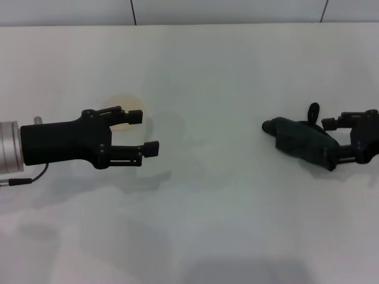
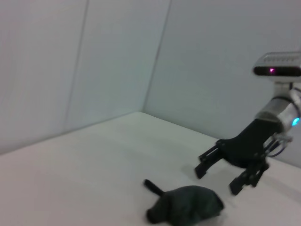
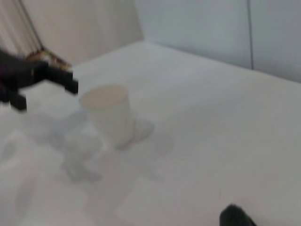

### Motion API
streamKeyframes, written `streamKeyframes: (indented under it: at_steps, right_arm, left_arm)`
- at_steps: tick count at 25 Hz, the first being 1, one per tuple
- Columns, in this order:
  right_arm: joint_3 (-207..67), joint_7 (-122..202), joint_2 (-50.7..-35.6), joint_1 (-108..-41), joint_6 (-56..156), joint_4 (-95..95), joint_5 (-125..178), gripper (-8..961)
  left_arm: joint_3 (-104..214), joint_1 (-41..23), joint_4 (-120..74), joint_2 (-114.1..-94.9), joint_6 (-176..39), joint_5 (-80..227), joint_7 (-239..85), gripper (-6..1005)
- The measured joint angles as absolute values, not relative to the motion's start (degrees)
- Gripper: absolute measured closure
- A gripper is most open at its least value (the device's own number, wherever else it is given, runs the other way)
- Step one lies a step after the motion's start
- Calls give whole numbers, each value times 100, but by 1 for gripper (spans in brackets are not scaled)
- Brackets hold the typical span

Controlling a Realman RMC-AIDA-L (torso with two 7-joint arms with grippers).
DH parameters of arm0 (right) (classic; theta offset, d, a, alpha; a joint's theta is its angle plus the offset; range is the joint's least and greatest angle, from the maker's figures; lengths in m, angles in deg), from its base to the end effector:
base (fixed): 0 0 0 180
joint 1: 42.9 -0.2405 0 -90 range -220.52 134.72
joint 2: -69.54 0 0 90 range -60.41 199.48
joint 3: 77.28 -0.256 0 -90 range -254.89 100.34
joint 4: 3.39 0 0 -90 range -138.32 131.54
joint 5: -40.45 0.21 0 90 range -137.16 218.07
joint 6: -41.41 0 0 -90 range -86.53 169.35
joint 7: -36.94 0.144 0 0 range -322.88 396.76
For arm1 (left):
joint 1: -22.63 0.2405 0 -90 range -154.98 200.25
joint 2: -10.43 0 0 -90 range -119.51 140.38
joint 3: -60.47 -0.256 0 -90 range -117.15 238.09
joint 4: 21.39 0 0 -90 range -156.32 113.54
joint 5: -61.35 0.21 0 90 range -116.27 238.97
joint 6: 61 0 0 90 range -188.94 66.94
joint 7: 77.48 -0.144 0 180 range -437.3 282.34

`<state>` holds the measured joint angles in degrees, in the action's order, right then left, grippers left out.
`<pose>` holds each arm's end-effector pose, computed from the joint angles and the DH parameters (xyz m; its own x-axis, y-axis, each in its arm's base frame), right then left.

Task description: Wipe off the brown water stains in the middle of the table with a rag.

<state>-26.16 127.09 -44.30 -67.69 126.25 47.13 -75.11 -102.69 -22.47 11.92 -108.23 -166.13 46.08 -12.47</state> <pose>0.2862 0.3355 0.0445 0.8689 -0.3905 -0.3042 -0.4715 -0.8399 -0.2687 -0.2630 0.3207 0.0080 0.7846 0.3325 0.5234 0.4228 -0.9043 -0.0594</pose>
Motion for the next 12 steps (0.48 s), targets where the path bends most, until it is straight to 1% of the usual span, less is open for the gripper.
streamKeyframes:
  at_steps: [4, 12]
  right_arm:
    - [-2605, 12316, -4499, -6782, 12660, 4726, -7646, 128]
    - [-2595, 12279, -4507, -6795, 12677, 4760, -7654, 128]
  left_arm:
    - [-10274, -2275, 1208, -10814, -16755, 4662, -1099, 105]
    - [-10275, -2271, 1237, -10795, -16816, 4833, -930, 105]
